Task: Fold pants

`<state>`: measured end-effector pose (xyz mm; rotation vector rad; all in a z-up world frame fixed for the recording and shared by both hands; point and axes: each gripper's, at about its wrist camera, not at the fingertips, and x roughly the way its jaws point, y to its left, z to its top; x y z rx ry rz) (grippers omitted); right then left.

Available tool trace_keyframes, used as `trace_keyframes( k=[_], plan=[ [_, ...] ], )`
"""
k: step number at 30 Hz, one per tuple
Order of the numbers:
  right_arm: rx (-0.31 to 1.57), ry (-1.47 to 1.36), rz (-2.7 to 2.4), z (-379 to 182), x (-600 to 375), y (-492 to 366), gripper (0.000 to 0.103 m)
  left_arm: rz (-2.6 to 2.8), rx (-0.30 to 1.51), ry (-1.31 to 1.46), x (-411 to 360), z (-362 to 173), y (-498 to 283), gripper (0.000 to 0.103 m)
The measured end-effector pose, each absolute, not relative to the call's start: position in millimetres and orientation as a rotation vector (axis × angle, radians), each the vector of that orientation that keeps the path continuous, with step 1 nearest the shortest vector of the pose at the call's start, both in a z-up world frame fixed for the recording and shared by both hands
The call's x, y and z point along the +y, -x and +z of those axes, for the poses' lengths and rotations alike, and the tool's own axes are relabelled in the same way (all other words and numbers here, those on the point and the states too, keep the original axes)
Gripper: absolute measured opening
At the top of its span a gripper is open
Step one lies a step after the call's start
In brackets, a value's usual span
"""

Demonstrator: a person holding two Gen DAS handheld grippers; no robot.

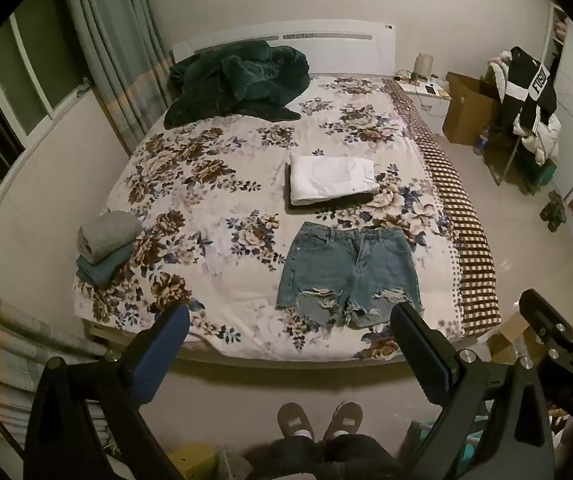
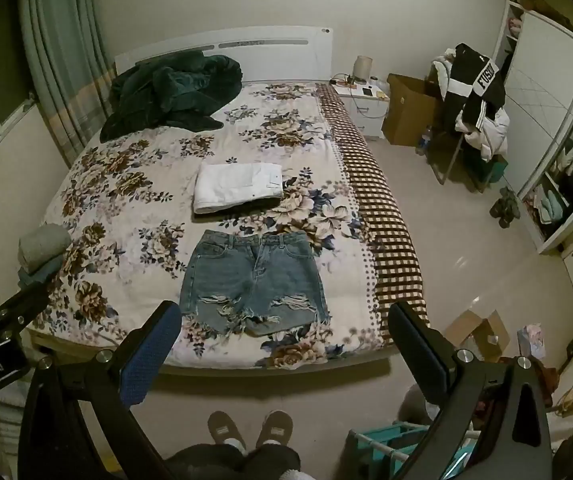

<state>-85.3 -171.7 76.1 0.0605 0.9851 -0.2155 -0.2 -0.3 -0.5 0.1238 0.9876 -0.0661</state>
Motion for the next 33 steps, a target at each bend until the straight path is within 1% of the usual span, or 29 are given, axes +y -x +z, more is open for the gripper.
trace_keyframes(
  k=[11, 33],
  plan=[
    [0.981, -0.059, -0.212, 78.3, -173.2, 83.6, 0.103, -0.065, 0.998, -0.122, 0.1, -7.3, 3.7, 0.103],
    [0.987, -0.058, -0.213, 84.5, -170.3, 78.7, 0.103, -0.071, 1.004, -0.118, -2.8, -4.5, 2.5, 0.103]
  ],
)
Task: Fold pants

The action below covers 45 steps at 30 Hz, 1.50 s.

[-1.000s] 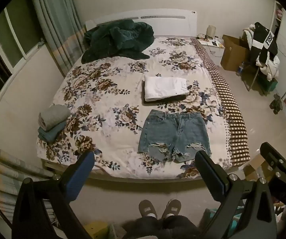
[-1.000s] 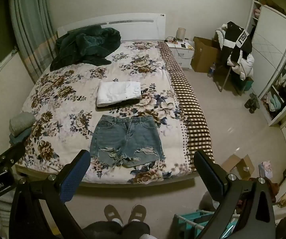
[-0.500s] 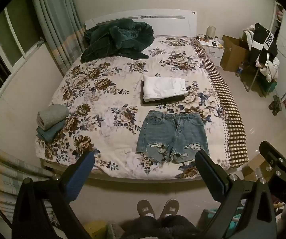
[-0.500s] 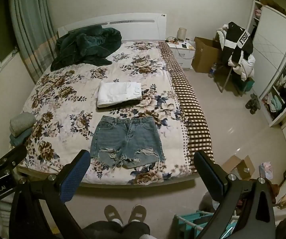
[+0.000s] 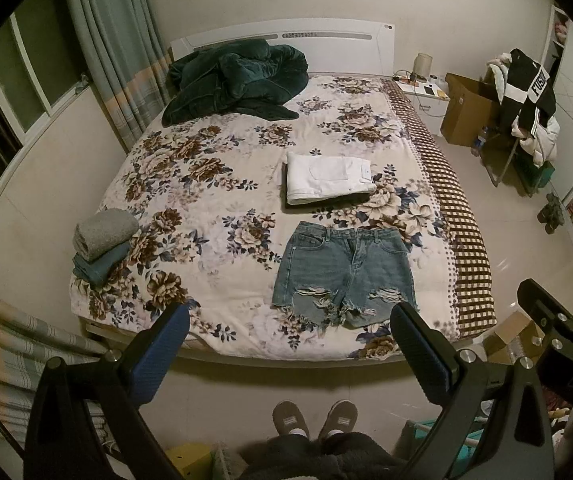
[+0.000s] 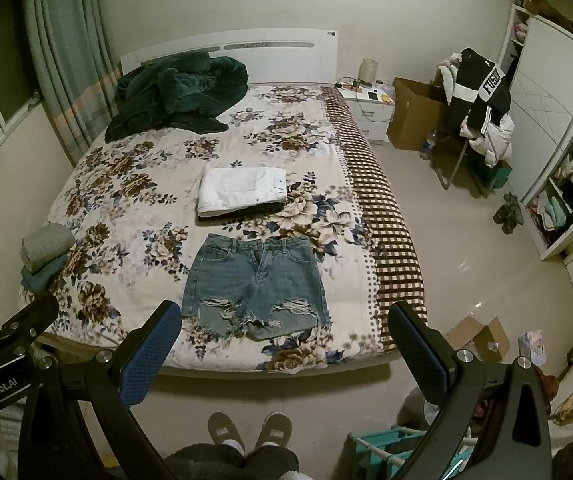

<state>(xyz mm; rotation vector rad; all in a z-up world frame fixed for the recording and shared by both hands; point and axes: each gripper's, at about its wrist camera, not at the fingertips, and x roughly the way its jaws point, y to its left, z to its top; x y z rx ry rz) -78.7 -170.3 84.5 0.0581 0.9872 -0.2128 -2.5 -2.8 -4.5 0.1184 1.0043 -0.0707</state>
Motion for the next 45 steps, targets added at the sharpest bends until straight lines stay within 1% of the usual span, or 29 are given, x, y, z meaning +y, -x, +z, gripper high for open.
trace_keyframes(
  k=[19, 29, 35, 45],
  plan=[
    [0.986, -0.056, -0.212, 85, -171, 84, 0.103, -0.072, 0.997, -0.116, -7, -5, 2, 0.103],
    [0.985, -0.056, -0.211, 87, -171, 86, 0.103, -0.072, 0.994, -0.115, -9, -2, 2, 0.103],
    [0.983, -0.054, -0.211, 90, -171, 89, 0.103, -0.072, 0.987, -0.112, -19, 11, 6, 0.103],
    [0.984, -0.056, -0.212, 91, -171, 89, 0.103, -0.072, 0.986, -0.111, -15, 10, 8, 0.103]
  ],
)
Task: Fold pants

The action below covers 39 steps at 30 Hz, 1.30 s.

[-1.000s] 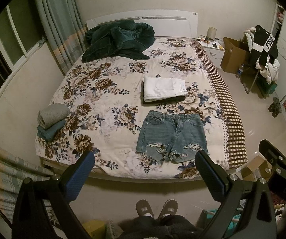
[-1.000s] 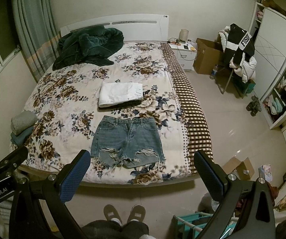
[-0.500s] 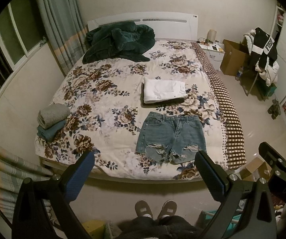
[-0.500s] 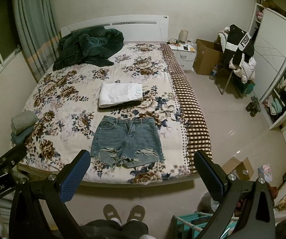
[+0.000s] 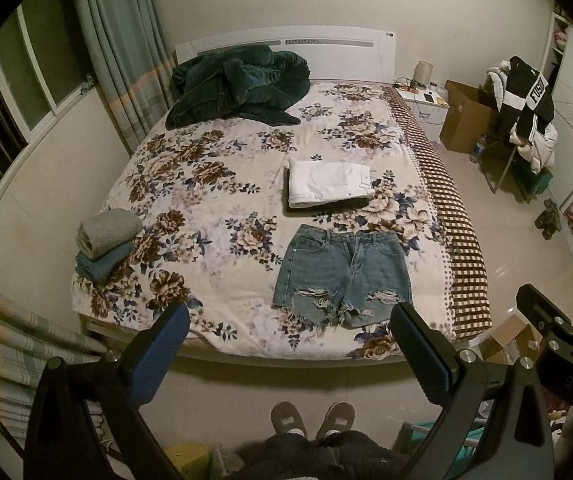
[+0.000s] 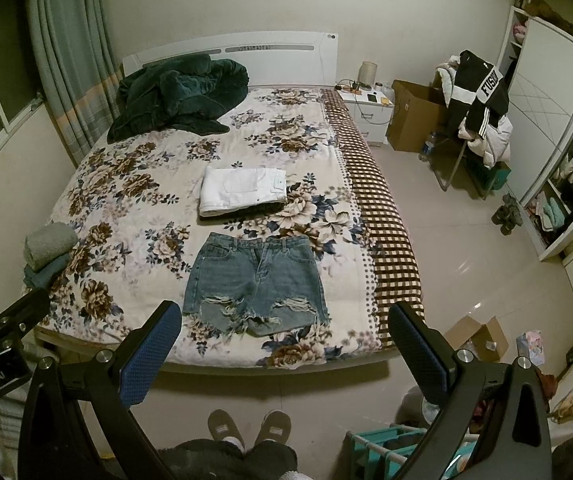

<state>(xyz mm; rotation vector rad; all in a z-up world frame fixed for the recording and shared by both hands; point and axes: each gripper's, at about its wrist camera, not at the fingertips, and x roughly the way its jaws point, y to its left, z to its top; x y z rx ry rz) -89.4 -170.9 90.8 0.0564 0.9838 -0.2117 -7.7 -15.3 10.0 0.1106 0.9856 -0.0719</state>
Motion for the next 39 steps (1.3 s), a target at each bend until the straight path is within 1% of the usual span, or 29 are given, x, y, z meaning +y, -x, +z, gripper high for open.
trace_keyframes(
  k=[7, 8, 13, 15, 19, 24, 28, 32, 33, 36, 39],
  plan=[
    [0.983, -0.056, -0.211, 91, -171, 90, 0.103, -0.073, 0.986, -0.107, -13, 12, 9, 0.103],
    [0.983, -0.055, -0.21, 99, -168, 87, 0.103, -0.075, 0.988, -0.105, -15, 13, 9, 0.103],
    [0.993, -0.059, -0.21, 103, -164, 81, 0.103, -0.087, 0.994, -0.102, -9, 15, 16, 0.103],
    [1.0, -0.061, -0.211, 109, -145, 86, 0.103, -0.085, 0.993, -0.102, -8, 13, 16, 0.103],
    [1.012, -0.082, -0.225, 94, -146, 78, 0.103, -0.075, 0.982, -0.107, -2, 3, 3, 0.103],
    [1.046, -0.158, -0.24, 56, -170, 46, 0.103, -0.036, 0.974, -0.129, -1, -30, -38, 0.103],
    [1.088, -0.201, -0.276, 12, -199, 9, 0.103, -0.011, 0.999, -0.168, -10, -63, -74, 0.103],
    [1.159, -0.274, -0.289, -40, -242, -31, 0.103, 0.008, 1.067, -0.217, -44, -106, -112, 0.103],
    [1.175, -0.296, -0.284, -53, -255, -40, 0.103, 0.008, 1.08, -0.229, -42, -119, -122, 0.103],
    [1.25, -0.366, -0.279, -102, -301, -73, 0.103, 0.025, 1.119, -0.25, -71, -154, -147, 0.103],
    [1.293, -0.403, -0.261, -154, -348, -111, 0.103, 0.034, 1.199, -0.257, -115, -207, -176, 0.103]
  ],
)
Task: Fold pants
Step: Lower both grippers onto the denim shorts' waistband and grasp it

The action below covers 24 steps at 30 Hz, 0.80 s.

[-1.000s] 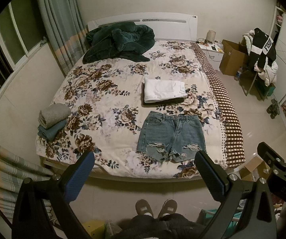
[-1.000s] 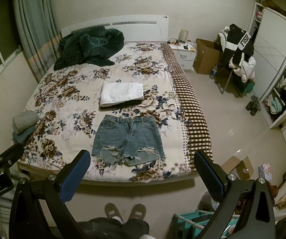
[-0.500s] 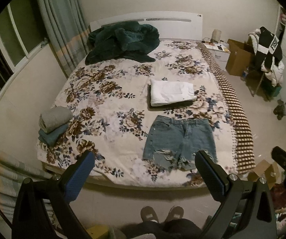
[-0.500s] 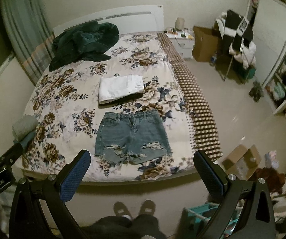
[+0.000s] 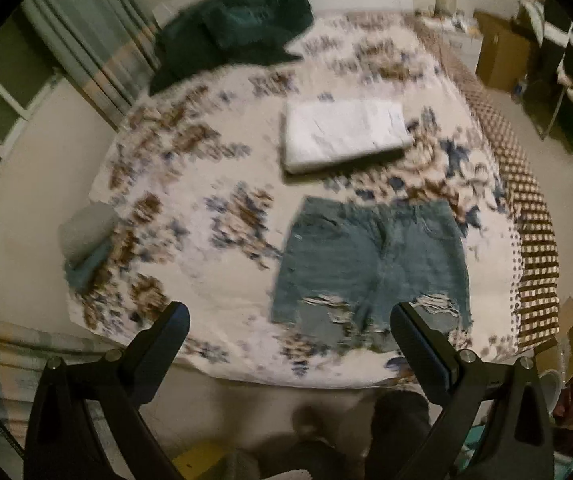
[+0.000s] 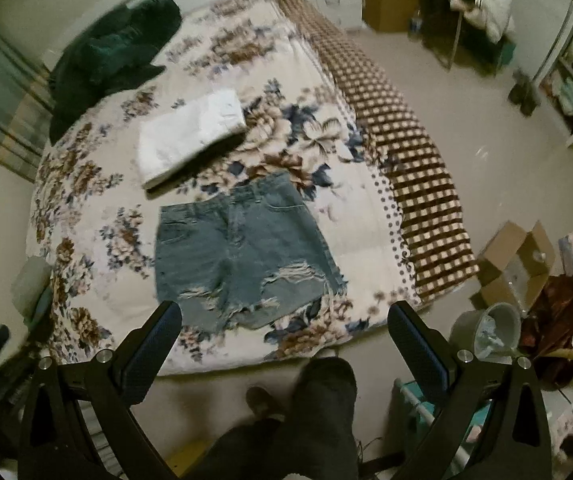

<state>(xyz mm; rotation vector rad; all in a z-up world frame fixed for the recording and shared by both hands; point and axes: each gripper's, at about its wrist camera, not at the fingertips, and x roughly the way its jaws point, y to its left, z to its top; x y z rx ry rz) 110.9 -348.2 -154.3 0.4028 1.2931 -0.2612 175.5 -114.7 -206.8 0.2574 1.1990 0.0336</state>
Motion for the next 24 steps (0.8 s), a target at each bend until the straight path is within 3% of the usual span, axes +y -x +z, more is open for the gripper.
trace_keyframes(
  k=[11, 17, 19, 20, 22, 24],
  plan=[
    [1.438, -0.392, -0.232, -344, -509, -220, 0.099, -0.103, 1.476, -0.264, -309, -460, -201, 0.103],
    [1.538, -0.294, -0.177, -440, -532, -255, 0.099, -0.084, 1.576, -0.298, -351, -559, -184, 0.103],
    [1.555, -0.277, -0.138, -460, -523, -262, 0.099, -0.062, 1.6, -0.329, -354, -582, -179, 0.088],
    [1.56, -0.273, -0.112, -472, -519, -268, 0.099, -0.055, 1.619, -0.327, -352, -589, -178, 0.074],
    [1.577, -0.272, -0.051, -495, -507, -283, 0.099, -0.075, 1.593, -0.236, -340, -586, -178, 0.067],
    [1.591, -0.279, 0.023, -519, -490, -304, 0.099, -0.143, 1.561, -0.161, -333, -575, -178, 0.027]
  ],
)
